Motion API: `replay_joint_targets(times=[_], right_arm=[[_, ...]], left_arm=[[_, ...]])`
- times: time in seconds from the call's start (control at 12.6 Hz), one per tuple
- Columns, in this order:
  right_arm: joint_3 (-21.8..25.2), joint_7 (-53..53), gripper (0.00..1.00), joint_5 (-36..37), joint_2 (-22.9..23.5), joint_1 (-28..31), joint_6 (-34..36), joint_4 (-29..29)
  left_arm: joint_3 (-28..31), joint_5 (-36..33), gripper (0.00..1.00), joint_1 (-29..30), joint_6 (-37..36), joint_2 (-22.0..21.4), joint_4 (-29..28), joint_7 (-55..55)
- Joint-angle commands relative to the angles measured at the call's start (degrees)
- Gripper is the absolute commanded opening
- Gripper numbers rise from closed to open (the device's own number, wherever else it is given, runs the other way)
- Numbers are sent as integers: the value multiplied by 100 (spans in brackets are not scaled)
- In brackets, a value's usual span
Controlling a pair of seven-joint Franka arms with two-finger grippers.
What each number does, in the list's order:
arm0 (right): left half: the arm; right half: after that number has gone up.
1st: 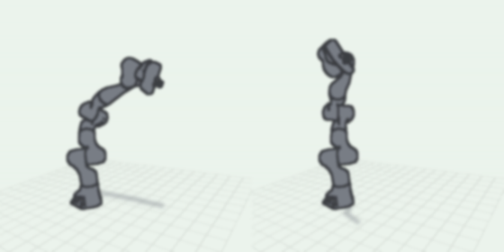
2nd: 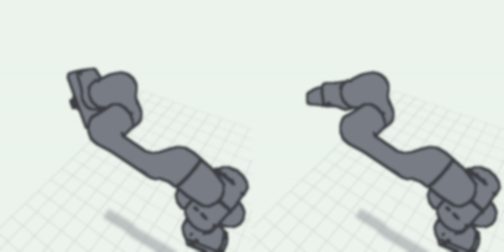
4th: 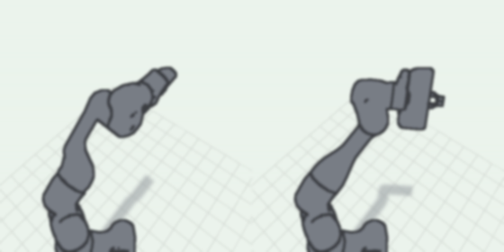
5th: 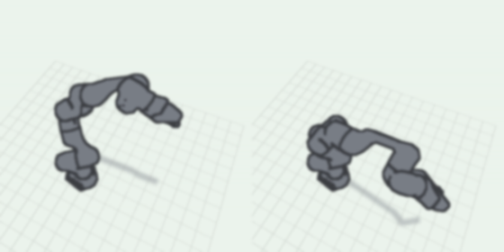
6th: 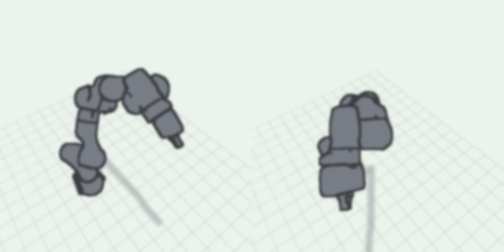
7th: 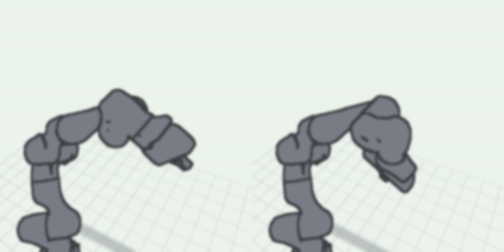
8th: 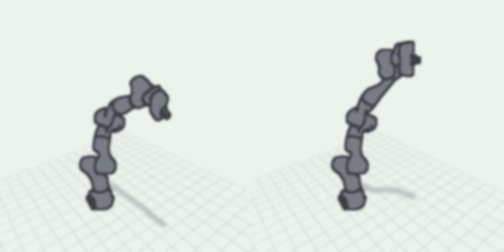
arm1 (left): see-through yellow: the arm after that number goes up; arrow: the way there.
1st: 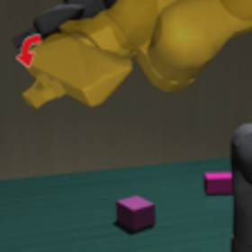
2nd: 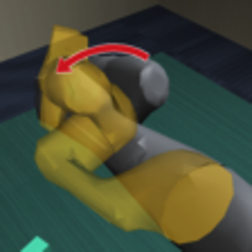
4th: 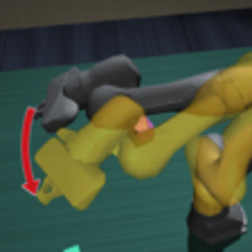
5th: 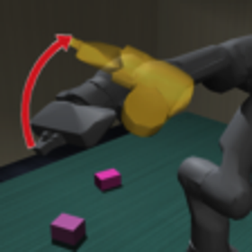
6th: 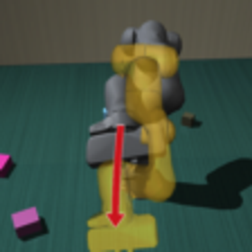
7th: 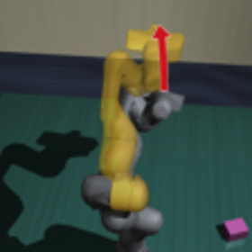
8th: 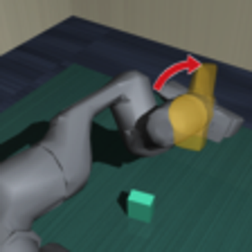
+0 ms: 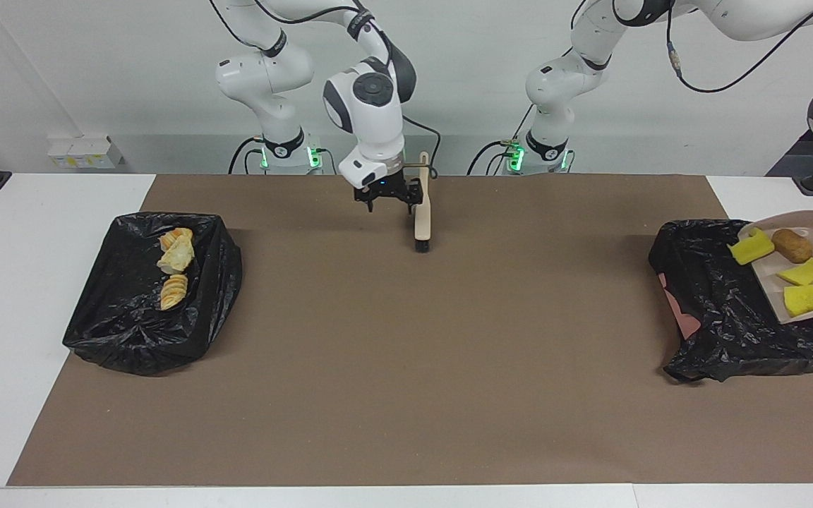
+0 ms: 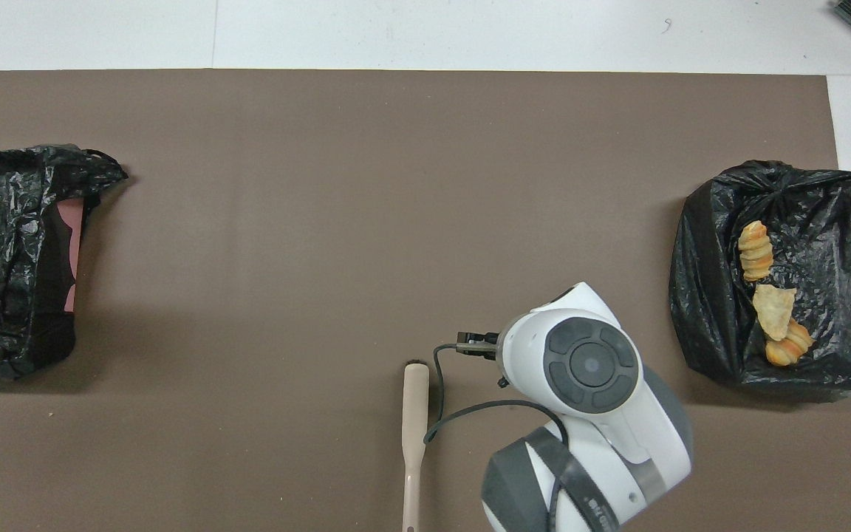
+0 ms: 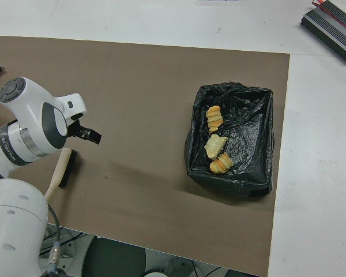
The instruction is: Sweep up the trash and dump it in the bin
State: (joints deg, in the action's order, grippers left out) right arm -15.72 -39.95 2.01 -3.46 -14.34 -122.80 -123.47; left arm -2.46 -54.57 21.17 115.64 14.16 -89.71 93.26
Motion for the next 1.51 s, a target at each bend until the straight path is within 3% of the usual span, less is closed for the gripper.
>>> replay_joint_targets(times=[0.0, 0.4, 0.79, 1.11, 1.27, 1.43], right_arm=[[-89, 206, 100, 413, 91, 518, 37, 506], [-72, 759, 100, 423, 92, 853, 1178, 1553], [-2, 1341, 100, 318, -5, 1231, 2119, 2151], [716, 1859, 100, 274, 12, 1144, 2717, 2705], [1288, 2121, 100, 274, -5, 916, 2857, 2741], [1431, 2500, 100, 265, -93, 1002, 3051, 2758]], left_arm=[[70, -580, 0, -270, -287, -203, -117, -536], [70, -1274, 0, -841, -946, -282, 120, -756], [44, -1250, 0, -1193, -1448, -379, 129, -836], [-9, -461, 0, -1238, -1580, -423, 112, -862], [-18, -91, 0, -1526, -1746, -440, 103, -862], [-18, 304, 0, -1878, -1983, -449, 103, -932]])
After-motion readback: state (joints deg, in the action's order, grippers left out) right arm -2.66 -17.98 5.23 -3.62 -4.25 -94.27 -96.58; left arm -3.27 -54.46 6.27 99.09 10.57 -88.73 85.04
